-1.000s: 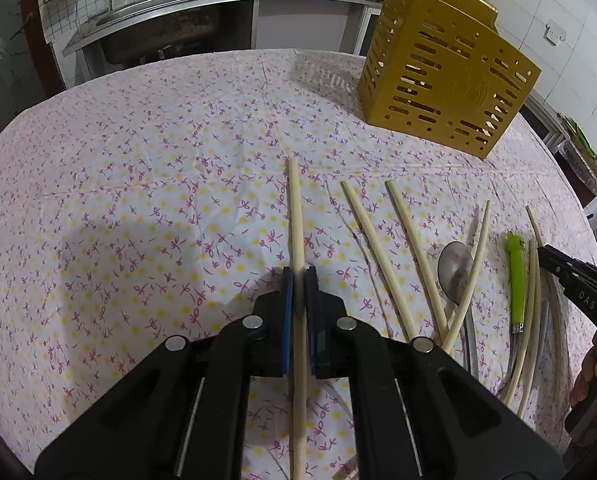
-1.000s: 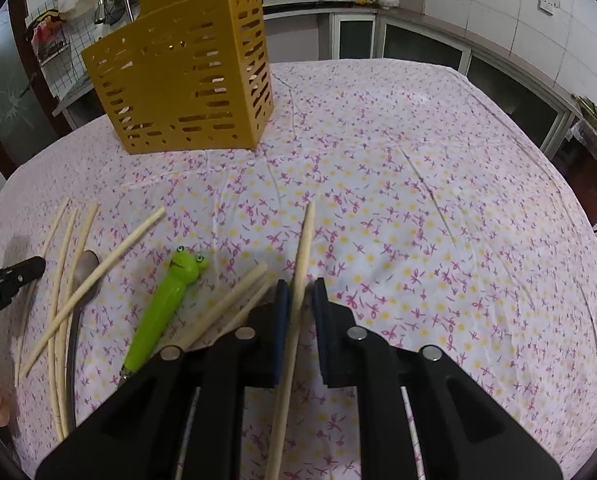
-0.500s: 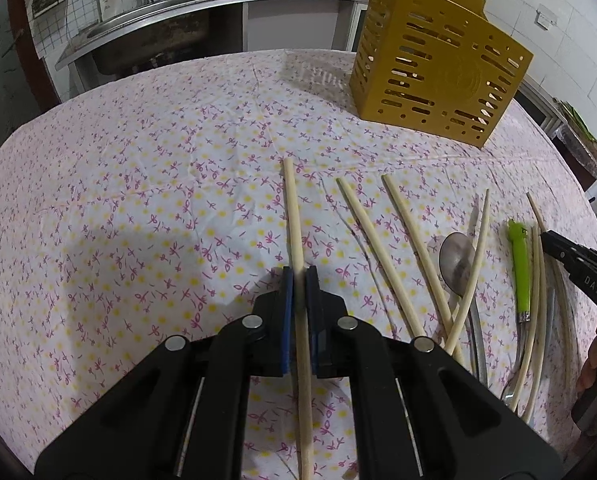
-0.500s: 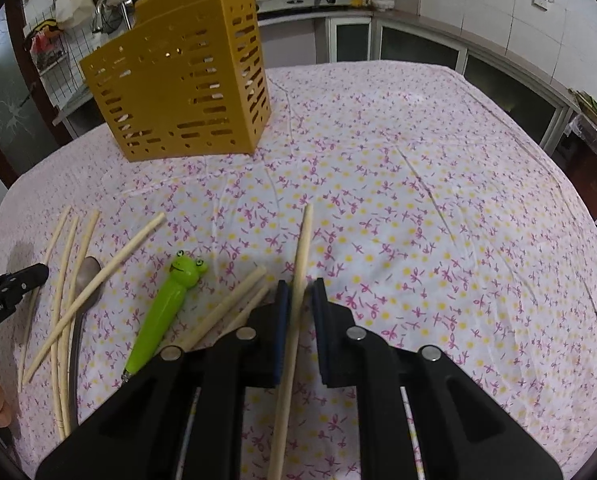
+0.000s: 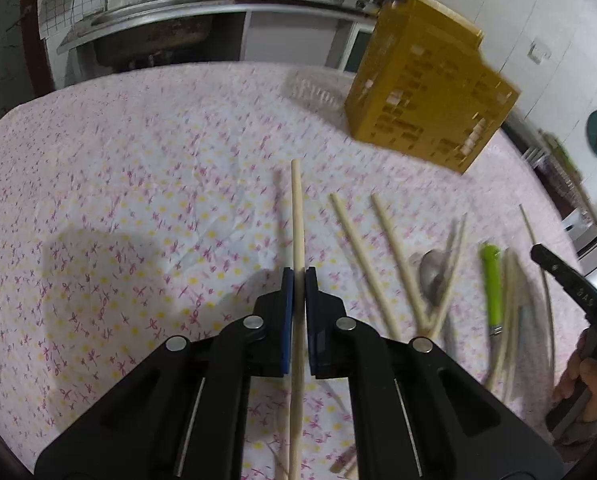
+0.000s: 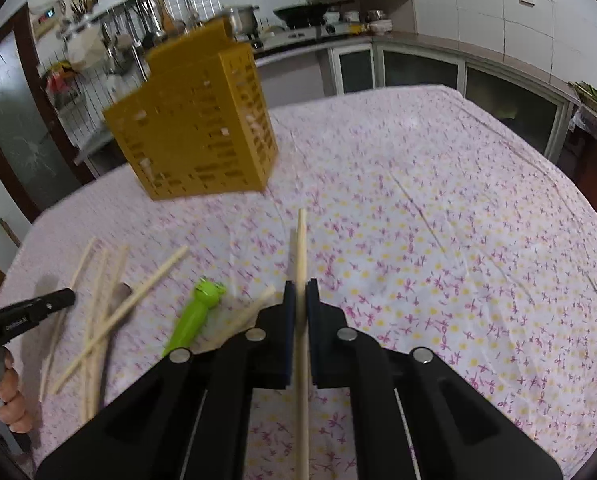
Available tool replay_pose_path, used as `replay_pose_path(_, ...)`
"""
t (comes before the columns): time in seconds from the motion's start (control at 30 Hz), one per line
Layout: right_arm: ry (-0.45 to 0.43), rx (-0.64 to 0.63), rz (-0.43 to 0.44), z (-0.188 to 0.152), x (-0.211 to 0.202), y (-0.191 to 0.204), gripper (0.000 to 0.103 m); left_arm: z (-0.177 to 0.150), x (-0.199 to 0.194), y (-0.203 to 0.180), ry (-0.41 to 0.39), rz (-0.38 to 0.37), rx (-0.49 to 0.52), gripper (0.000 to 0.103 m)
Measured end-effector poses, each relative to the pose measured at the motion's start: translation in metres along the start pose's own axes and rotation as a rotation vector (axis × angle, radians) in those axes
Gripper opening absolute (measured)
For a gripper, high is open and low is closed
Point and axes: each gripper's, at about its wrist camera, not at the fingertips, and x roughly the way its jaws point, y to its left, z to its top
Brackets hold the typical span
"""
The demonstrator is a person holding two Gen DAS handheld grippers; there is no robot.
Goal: Organize utensils
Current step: 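Carry both held chopsticks upright toward the yellow slotted holder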
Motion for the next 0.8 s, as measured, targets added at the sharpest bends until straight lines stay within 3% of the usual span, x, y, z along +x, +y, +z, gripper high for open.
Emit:
replay_pose_path(0.27, -0.187, 0.024, 0.121, 0.015, -0.041, 0.007, 0.006, 0.009, -0.051, -0.016, -0.188, -0.108, 0.022, 0.004)
replay_pose_path(0.53, -0.241, 0.021, 0.176, 0.024, -0.053, 0.016, 0.006, 0.013, -0.073, -0.034, -0.237, -0.221, 0.038, 0.005)
replay_pose_path(0.67, -0.264, 0.021, 0.187, 0.028, -0.057, 0.022, 0.006, 0.017, -0.079, -0.048, -0.28, -0.206, 0.085, 0.005)
replay_pose_path(0.8, -0.418, -0.031, 0.214, 0.042, -0.078, 0.036, 0.006, 0.028, -0.093, -0.07, -0.403, -0.193, 0.168, 0.004)
